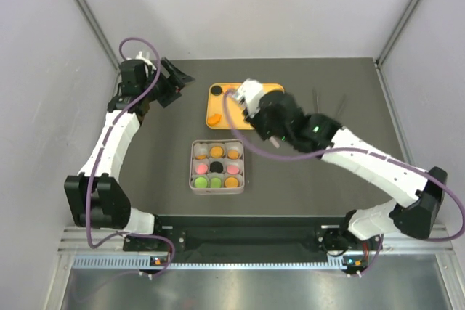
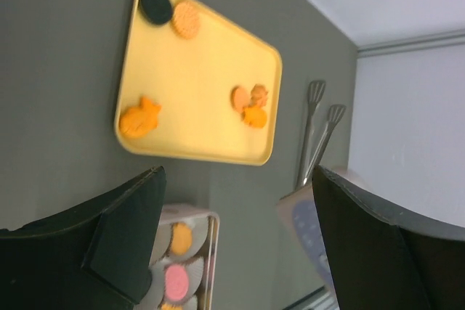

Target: Pack the cookies

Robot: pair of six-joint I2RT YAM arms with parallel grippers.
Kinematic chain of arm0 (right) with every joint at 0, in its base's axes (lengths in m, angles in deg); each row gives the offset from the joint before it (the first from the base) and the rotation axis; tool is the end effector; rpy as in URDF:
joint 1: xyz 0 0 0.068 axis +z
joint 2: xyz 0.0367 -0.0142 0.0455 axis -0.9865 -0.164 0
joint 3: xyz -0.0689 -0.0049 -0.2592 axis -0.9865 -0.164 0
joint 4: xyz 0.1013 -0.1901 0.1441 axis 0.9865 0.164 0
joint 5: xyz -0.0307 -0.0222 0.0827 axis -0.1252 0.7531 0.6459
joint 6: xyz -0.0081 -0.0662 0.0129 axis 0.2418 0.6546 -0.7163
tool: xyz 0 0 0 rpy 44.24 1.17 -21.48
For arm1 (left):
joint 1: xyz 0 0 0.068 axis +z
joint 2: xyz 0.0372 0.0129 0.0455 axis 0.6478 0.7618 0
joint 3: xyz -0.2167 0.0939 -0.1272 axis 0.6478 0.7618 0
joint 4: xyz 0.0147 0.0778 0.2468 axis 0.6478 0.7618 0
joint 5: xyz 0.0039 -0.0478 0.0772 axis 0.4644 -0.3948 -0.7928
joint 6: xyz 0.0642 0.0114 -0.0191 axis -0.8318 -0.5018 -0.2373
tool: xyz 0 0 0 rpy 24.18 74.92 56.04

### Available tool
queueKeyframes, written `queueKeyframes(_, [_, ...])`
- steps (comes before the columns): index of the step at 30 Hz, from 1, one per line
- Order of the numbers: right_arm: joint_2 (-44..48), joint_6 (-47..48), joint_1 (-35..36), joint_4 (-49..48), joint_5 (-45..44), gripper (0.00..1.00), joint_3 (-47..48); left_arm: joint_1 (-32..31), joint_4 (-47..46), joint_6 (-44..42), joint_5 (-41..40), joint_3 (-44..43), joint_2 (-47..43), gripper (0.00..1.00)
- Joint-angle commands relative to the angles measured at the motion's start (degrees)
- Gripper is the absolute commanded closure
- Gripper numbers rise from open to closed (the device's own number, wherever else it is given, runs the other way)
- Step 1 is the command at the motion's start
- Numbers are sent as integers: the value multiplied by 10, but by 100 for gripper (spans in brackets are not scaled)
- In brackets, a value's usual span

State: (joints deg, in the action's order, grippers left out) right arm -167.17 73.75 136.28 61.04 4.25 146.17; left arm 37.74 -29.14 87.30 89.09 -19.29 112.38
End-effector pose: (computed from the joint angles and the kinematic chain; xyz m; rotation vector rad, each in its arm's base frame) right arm 0.1915 0.2542 0.3615 -0.9696 1.8812 0.2030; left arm 0.3472 -0.0365 0.3413 -0.5365 2.0513 -0.9076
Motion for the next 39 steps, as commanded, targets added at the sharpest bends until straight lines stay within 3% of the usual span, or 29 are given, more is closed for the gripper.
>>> queueKeyframes(1, [31, -158, -96, 12, 265, 100, 54, 1, 4, -24, -13, 58, -76, 13])
queueKeyframes(6, [-5, -286, -204, -77, 506, 100, 17, 1, -2, -32, -3, 147, -148, 13])
queueKeyframes(9, [-25, -388, -212, -198, 572, 100, -42, 1, 16, -53, 0, 171, -170, 13])
queueKeyframes(17, [-50, -625, -210, -533, 605, 100, -206, 0, 50, -105, -4, 215, -229, 12])
queueKeyframes(21, [-87, -745, -197, -716, 611, 100, -258, 0, 104, -126, -63, 211, -243, 12])
queueKeyframes(27, [-145, -797, -157, -793, 591, 100, -279, 0, 146, -110, -139, 233, -244, 12])
queueKeyframes(39, [-217, -807, -134, -866, 561, 100, -313, 0, 107, -98, -81, 275, -246, 12])
